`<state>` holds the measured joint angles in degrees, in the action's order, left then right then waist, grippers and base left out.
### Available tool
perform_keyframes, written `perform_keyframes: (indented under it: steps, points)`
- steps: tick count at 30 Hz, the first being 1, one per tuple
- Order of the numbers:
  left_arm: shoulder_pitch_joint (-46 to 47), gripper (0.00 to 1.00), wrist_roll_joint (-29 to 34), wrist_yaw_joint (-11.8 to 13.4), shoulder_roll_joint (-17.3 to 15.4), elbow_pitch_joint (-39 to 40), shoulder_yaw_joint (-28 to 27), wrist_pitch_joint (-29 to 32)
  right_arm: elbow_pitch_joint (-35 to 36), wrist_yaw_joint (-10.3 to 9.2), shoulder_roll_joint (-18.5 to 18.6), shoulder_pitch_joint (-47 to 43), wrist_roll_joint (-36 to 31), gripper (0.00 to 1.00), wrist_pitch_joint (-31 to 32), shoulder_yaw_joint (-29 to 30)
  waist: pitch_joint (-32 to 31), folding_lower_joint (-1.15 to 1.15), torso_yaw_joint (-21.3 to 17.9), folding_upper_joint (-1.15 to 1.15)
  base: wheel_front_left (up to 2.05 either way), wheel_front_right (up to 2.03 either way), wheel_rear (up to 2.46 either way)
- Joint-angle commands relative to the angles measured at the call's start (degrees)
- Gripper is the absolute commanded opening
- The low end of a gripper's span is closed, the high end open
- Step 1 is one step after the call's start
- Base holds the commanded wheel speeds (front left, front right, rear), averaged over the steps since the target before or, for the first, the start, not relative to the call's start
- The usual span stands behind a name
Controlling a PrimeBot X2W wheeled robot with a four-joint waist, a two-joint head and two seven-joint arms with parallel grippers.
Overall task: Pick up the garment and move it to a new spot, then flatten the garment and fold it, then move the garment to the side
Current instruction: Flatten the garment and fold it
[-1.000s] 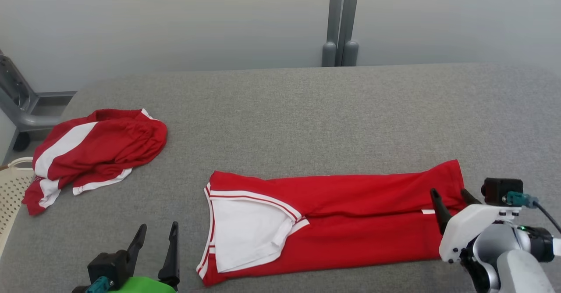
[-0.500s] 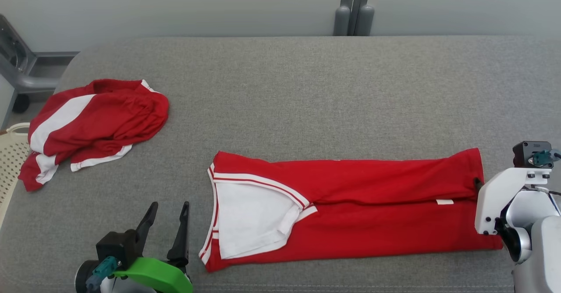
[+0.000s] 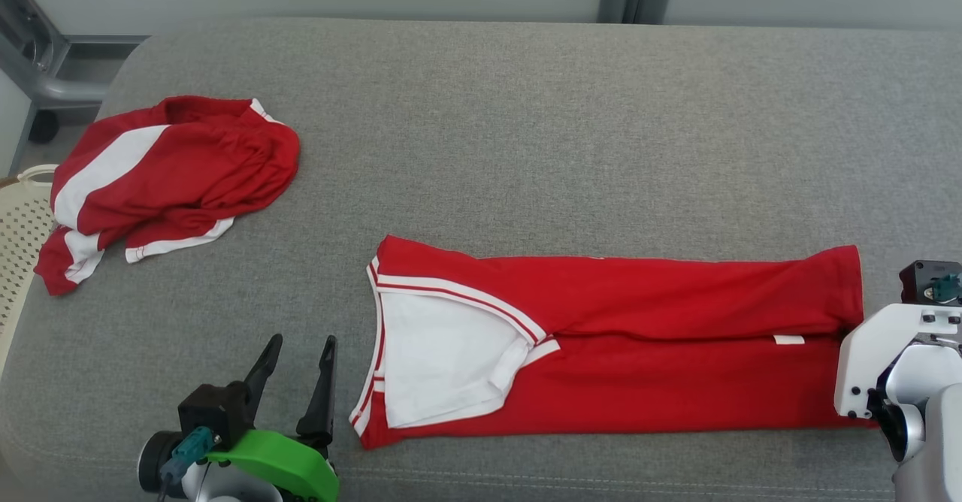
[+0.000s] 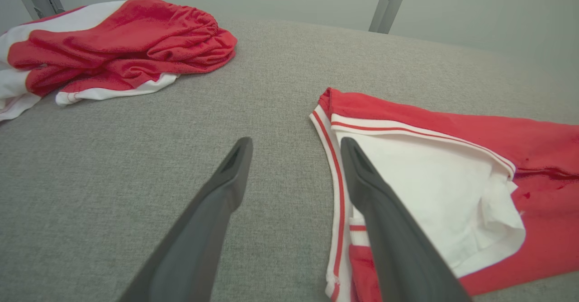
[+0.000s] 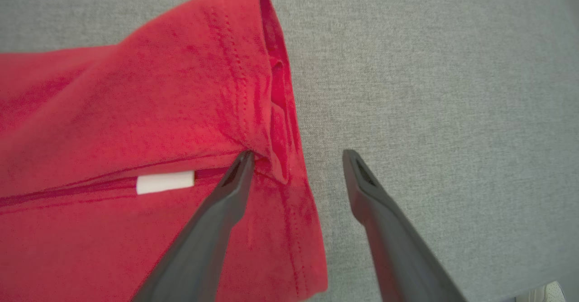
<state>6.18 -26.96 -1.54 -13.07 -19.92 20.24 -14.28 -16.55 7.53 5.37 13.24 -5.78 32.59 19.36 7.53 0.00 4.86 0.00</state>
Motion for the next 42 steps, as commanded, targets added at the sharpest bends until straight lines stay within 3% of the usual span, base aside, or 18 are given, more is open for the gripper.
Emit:
perform_keyframes:
  steps: [1, 17, 25, 36, 42]
  points:
    - [1.05, 1.00, 0.57, -0.30, -0.07, -0.15, 0.07, -0.43, -0.65, -0.08, -0.16, 0.02, -0.15, 1.00, -0.27, 0.61, 0.34, 0.00, 0.18, 0.00, 0.00, 0.00, 0.00]
    - [2.18, 1.00, 0.34, -0.20, -0.87, 0.01, 1.09, 0.43, -4.86, -0.06, -1.68, 1.61, 0.69, 1.00, 0.23, 1.08, 2.33, 0.00, 0.95, 0.00, 0.00, 0.00, 0.00]
    - [2.16, 1.00, -0.48, -0.34, -0.50, -1.27, 1.14, 0.16, -1.71, -0.06, -1.09, -0.46, 1.86, 1.00, 2.39, 0.02, 1.02, 0.00, 0.17, 0.00, 0.00, 0.00, 0.00]
    - [0.78, 1.00, -1.21, 0.08, -0.87, -1.57, 0.88, -0.04, 11.05, -0.06, 0.23, -4.39, 4.96, 1.00, 6.42, -1.43, -1.07, 0.00, -1.70, 0.00, 0.00, 0.00, 0.00]
    - [1.58, 1.00, -1.29, -0.17, -0.81, -0.97, 1.47, 0.25, 10.26, -0.06, -0.31, -2.69, 4.33, 1.00, 6.07, -0.62, 0.06, 0.00, -1.19, 0.00, 0.00, 0.00, 0.00]
